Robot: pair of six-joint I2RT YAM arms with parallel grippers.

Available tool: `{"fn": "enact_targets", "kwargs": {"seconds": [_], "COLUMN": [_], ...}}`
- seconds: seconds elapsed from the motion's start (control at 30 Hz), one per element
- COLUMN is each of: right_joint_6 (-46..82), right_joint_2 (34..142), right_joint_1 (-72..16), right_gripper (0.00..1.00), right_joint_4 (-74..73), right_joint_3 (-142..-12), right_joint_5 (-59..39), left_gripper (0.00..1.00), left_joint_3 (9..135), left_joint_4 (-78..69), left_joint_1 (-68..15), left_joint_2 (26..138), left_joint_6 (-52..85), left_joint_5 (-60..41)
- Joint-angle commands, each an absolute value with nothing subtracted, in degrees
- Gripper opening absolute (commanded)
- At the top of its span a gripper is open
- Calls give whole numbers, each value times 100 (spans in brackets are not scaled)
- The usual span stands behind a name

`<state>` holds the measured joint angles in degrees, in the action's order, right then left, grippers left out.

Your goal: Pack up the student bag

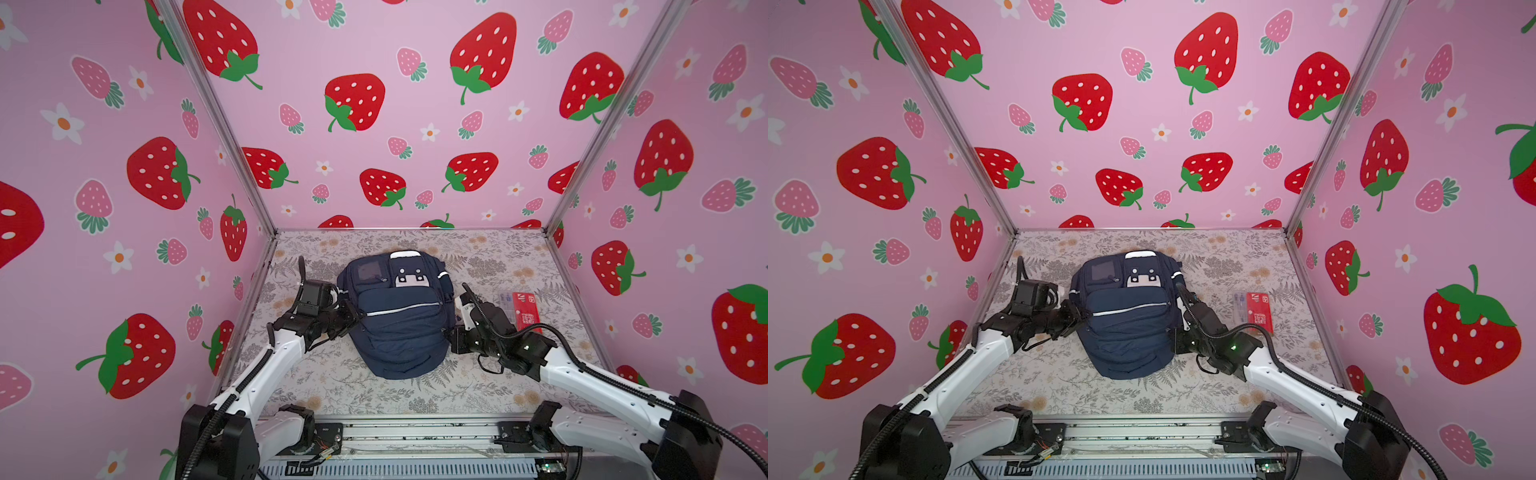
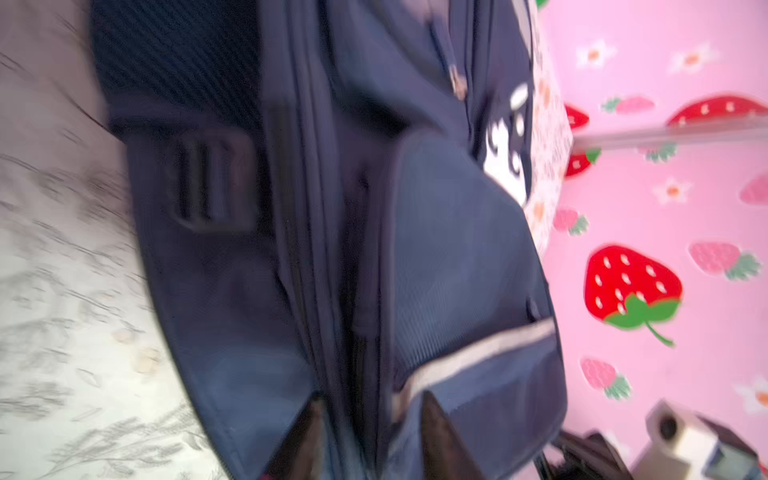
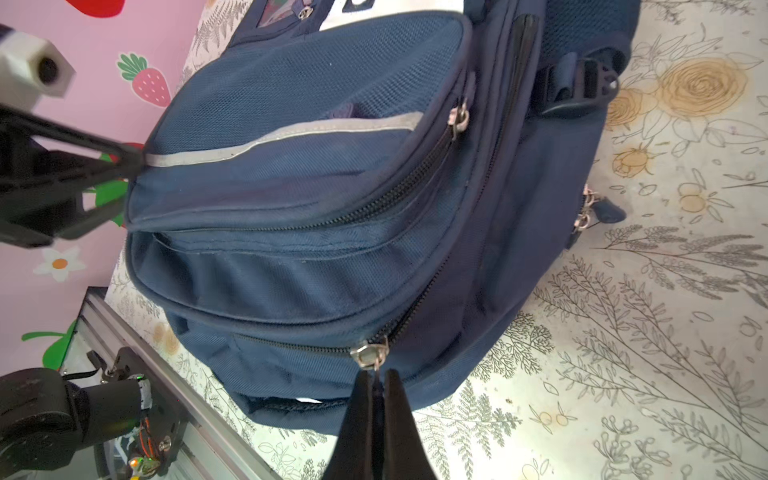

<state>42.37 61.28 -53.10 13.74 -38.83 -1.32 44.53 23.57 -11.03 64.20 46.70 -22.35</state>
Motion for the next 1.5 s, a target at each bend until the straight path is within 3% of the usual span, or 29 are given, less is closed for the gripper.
{"fn": "enact_targets", "kwargs": {"seconds": [0.0,0.17,0.4,0.73,0.83,1.07,1.47], "right_joint_6": [4381,4768,4896,4963,4932,4825,3687], "right_joint_2": [6292,6672,7145,7182,7124,6660,6630], "right_joint_1": [-5714,-6288,-6868,-7131,-7219,-7145,-5144], "right_gripper": [0,0,0,0,0,0,0], "right_joint_4": [1100,306,-27,-146,16,1551,2566], "right_joint_3": [-3923,-3886,-4215,-4253,-4334,-4556,-4591], "right_joint_5": [-170,-389,-224,-179,-28,889,1215], "left_gripper": [71,76,78,77,63,2,0], "left_joint_3": [4799,4369,3587,4054,4184,4050,4167], "left_joint_4": [2932,3083,1792,1258,1394,1869,3244], "left_joint_1": [-1337,-2524,-4561,-4819,-4736,-4637,-4328], "left_joint_2": [5833,5104,5116,6009,6309,5947,5281], "left_joint_6": [4454,5147,6949,7399,7296,6733,5200], "left_joint_5": [-1476,-1062,-216,319,361,665,373]}}
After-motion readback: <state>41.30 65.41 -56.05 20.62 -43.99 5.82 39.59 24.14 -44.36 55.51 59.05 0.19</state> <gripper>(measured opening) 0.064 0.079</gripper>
